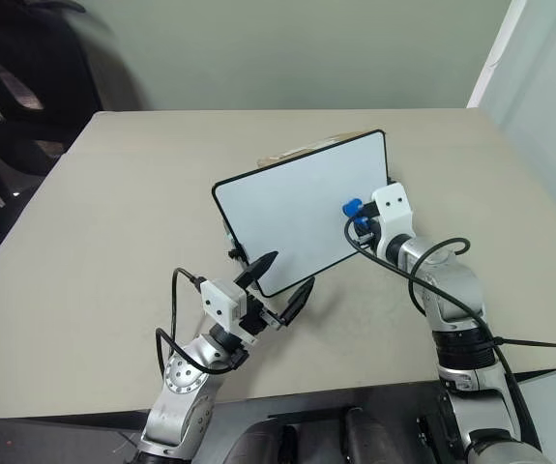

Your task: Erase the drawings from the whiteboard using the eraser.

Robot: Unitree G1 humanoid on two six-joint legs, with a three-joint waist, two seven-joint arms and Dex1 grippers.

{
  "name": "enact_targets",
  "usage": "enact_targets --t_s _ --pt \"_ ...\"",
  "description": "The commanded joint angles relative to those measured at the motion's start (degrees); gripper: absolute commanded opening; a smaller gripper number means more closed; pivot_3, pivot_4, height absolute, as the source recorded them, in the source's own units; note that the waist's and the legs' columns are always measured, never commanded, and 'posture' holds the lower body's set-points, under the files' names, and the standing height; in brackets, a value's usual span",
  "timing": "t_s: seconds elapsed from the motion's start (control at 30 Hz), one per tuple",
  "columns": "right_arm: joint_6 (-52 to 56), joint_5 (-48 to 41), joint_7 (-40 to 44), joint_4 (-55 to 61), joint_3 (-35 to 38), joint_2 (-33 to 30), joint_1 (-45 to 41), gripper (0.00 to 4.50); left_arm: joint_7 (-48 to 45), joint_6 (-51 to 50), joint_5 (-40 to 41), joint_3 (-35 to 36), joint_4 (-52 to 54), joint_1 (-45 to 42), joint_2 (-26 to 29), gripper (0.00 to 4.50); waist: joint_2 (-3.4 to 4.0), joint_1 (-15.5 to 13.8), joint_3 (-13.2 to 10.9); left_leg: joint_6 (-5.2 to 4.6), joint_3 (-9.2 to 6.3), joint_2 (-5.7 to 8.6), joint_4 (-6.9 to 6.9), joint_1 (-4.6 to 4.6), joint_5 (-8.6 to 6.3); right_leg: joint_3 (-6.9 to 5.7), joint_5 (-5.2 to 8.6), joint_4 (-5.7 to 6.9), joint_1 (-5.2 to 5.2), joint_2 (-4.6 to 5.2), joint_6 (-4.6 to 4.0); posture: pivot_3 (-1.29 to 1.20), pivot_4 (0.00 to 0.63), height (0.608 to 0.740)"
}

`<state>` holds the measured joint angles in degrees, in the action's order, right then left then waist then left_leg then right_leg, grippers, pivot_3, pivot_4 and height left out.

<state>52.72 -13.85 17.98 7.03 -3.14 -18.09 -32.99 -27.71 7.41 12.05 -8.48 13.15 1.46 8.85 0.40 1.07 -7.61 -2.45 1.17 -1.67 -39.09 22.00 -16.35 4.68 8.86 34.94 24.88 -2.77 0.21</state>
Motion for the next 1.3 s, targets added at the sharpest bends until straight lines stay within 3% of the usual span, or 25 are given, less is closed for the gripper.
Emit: enact_targets --t_s 0.03,0.4,0.83,1.1,1.3 --pt "-0.22 -0.03 0.82 2.33 -0.82 0.07 -0.34 0.63 -0.18 0.74 0.44 0.09 0.53 -0.46 -0.02 4.5 0.0 0.07 0.0 0.0 0.0 0.0 -0.01 0.0 0.0 0.0 0.0 0.0 0.0 0.0 0.04 0.0 0.15 0.74" --pt "-2.49 -0.13 1.01 0.66 -0.07 1.4 -8.02 0.63 -0.26 1.77 0.39 0.7 0.24 -0.64 -0.34 4.5 0.01 0.4 -0.01 0.04 -0.01 0.0 -0.02 0.01 0.04 0.01 -0.07 0.0 0.04 -0.01 0.05 0.0 0.15 0.74" --pt "0.04 1.15 2.93 -1.08 -5.17 -0.03 -0.53 0.63 0.23 2.03 1.02 1.69 2.18 0.92 0.21 4.5 0.0 0.63 0.0 0.04 0.0 0.0 -0.01 -0.02 0.04 0.01 -0.04 0.01 0.01 -0.01 0.09 0.0 0.15 0.74" --pt "-3.98 -0.29 1.67 5.93 2.85 -1.47 -0.99 0.63 -0.2 1.35 1.41 1.88 2.33 0.7 1.15 4.5 0.01 0.48 0.0 0.05 -0.01 0.0 -0.06 0.01 0.18 0.01 -0.22 -0.01 0.0 -0.01 0.14 0.0 0.15 0.74" --pt "-0.32 -1.42 1.34 10.6 8.75 -4.47 2.29 0.63 -0.8 1.02 1.86 0.72 2.54 0.95 0.89 4.5 0.0 -0.05 0.0 -0.04 -0.01 0.0 -0.04 0.04 0.04 0.01 -0.06 -0.03 -0.04 0.0 -0.11 0.0 0.15 0.74"
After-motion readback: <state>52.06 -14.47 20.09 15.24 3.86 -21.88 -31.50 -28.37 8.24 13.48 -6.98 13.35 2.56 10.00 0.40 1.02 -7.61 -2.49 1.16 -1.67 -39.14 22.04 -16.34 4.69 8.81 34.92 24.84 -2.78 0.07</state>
